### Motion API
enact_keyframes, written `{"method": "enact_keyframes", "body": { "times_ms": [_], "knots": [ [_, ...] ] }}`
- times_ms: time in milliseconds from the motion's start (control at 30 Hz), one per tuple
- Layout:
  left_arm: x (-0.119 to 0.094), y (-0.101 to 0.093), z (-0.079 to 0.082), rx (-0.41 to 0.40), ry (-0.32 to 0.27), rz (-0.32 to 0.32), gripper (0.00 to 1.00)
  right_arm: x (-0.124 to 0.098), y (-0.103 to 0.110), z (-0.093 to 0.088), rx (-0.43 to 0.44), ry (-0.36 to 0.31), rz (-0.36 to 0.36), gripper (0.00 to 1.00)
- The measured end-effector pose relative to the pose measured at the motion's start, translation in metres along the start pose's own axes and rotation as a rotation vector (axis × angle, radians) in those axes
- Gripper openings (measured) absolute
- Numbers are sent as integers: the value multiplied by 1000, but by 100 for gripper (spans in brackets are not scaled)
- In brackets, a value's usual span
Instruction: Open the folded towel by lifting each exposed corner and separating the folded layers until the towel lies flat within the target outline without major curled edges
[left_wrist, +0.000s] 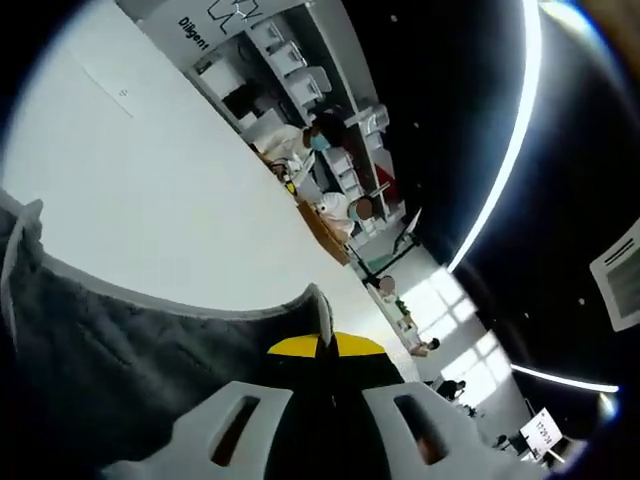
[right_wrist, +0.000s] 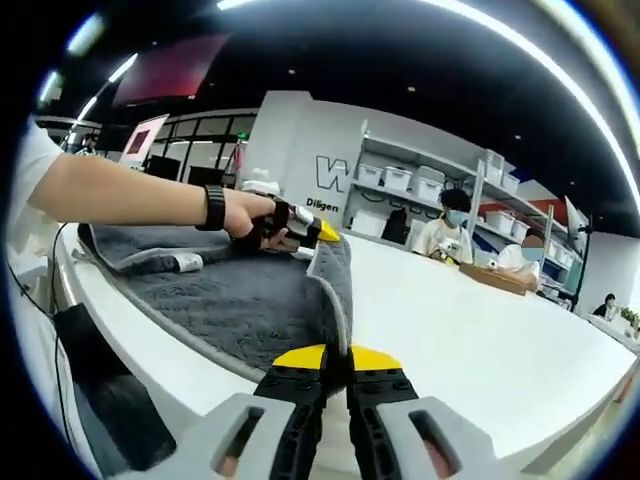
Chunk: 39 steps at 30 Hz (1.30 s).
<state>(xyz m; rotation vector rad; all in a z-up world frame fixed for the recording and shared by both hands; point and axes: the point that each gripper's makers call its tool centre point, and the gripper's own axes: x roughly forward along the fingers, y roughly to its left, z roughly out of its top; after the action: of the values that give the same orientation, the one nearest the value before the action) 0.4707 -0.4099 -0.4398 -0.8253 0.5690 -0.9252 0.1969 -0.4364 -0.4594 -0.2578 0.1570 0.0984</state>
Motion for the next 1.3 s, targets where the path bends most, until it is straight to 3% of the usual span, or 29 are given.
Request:
{"method": "enact_keyframes", "body": {
  "times_ms": [267,400,500,667,733,767,833,933,1133,1300],
  "knots": [
    [0,-6,-4,17,17,-24,4,9,8,17,-43,-20,30,8],
    [1,-8,-5,20,28,-28,8,13,8,21,-58,-36,43,0],
    [1,-9,-3,59,26,-18,10,14,4,22,-42,-48,24,0],
    [3,-21,-1,-28,25,-92,13,11,-15,18,11,-50,-41,0],
    [3,-21,-1,13,21,-83,15,11,-21,17,29,-54,-52,0],
    [4,-26,1,21,14,-102,16,8,-32,16,49,-71,-107,0],
    [6,-34,1,4,15,-146,19,8,-33,13,61,-62,-96,0],
    [10,-35,0,18,22,-143,19,9,-34,7,57,-47,-111,0],
    [9,-48,-6,17,30,-203,26,8,-37,0,65,-21,-127,2],
    [10,-47,-10,20,41,-203,31,6,-44,-7,66,2,-154,5]
  ]
}}
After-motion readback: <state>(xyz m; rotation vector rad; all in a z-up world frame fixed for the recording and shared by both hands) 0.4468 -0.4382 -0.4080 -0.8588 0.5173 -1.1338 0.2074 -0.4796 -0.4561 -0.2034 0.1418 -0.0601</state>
